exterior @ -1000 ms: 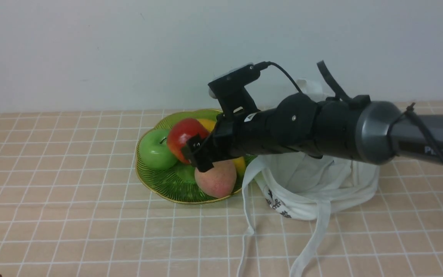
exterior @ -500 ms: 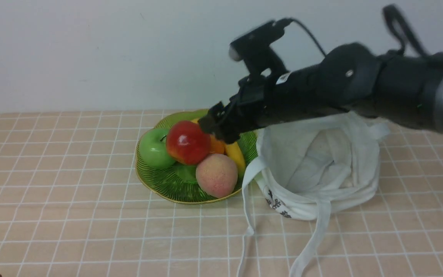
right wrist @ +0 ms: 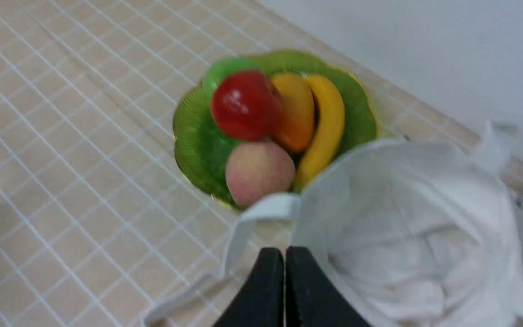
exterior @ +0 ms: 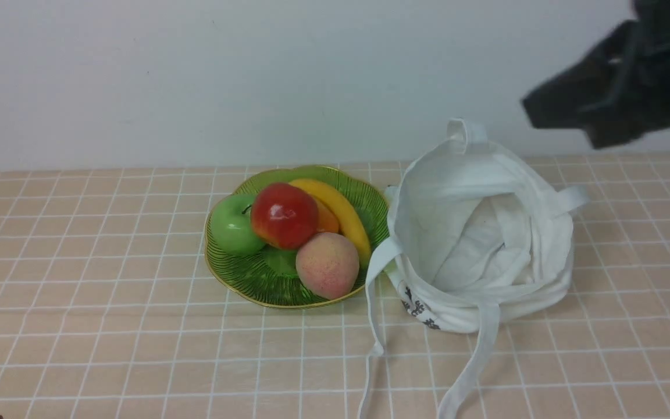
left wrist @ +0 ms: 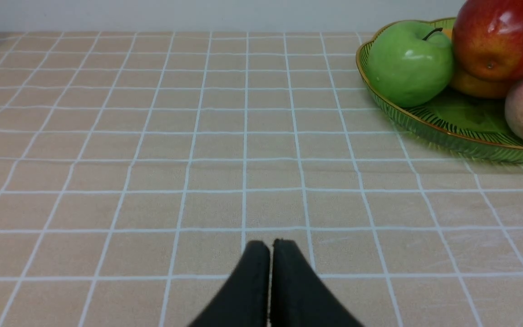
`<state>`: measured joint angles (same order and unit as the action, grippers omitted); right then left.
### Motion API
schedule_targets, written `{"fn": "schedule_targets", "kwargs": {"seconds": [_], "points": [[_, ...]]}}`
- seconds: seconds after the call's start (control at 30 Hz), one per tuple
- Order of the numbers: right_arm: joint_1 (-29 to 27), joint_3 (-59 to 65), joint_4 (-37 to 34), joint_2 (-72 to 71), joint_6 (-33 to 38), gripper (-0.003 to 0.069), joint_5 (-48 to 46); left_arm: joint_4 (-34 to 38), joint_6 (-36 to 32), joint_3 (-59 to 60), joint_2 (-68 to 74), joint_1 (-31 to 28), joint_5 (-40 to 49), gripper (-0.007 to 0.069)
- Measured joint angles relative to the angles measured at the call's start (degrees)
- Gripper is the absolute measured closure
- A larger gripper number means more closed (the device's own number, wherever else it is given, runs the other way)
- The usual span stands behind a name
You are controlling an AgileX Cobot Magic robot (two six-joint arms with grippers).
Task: Take the fruit out of the bag on the brown coffee tablecloth and place them on the plate.
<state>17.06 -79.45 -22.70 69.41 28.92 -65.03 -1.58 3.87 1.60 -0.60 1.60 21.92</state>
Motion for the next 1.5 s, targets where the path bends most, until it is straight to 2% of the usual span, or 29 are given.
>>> {"fn": "schedule_targets", "kwargs": {"seconds": [0.07, 0.2, 0.43, 0.63, 0.9, 1.07, 1.5], "points": [[-2.0, 0.1, 4.1, -4.6, -4.0, 0.0671, -4.9, 0.0, 0.0, 0.0, 0.0, 0.0, 0.0, 0.0632], [-3.4, 4.2, 11.4, -13.9, -10.6, 0.0671, -7.1, 0.0, 0.0, 0.0, 0.0, 0.0, 0.0, 0.0632], [-3.5, 17.1, 15.8, -31.6, -17.9, 0.0671, -6.7, 0.0, 0.0, 0.0, 0.0, 0.0, 0.0, 0.0632], [-3.5, 38.4, 16.2, -51.0, -19.5, 0.0671, 12.1, 0.0, 0.0, 0.0, 0.0, 0.0, 0.0, 0.0632], [-3.5, 59.6, 15.8, -61.5, -19.6, 0.0673, 49.4, 0.0, 0.0, 0.0, 0.0, 0.0, 0.0, 0.0632], [-3.5, 63.4, 15.8, -61.7, -19.6, 0.0673, 55.3, 0.0, 0.0, 0.0, 0.0, 0.0, 0.0, 0.0632], [-3.5, 65.8, 15.8, -61.7, -19.5, 0.0673, 52.0, 0.0, 0.0, 0.0, 0.0, 0.0, 0.0, 0.0632]]}}
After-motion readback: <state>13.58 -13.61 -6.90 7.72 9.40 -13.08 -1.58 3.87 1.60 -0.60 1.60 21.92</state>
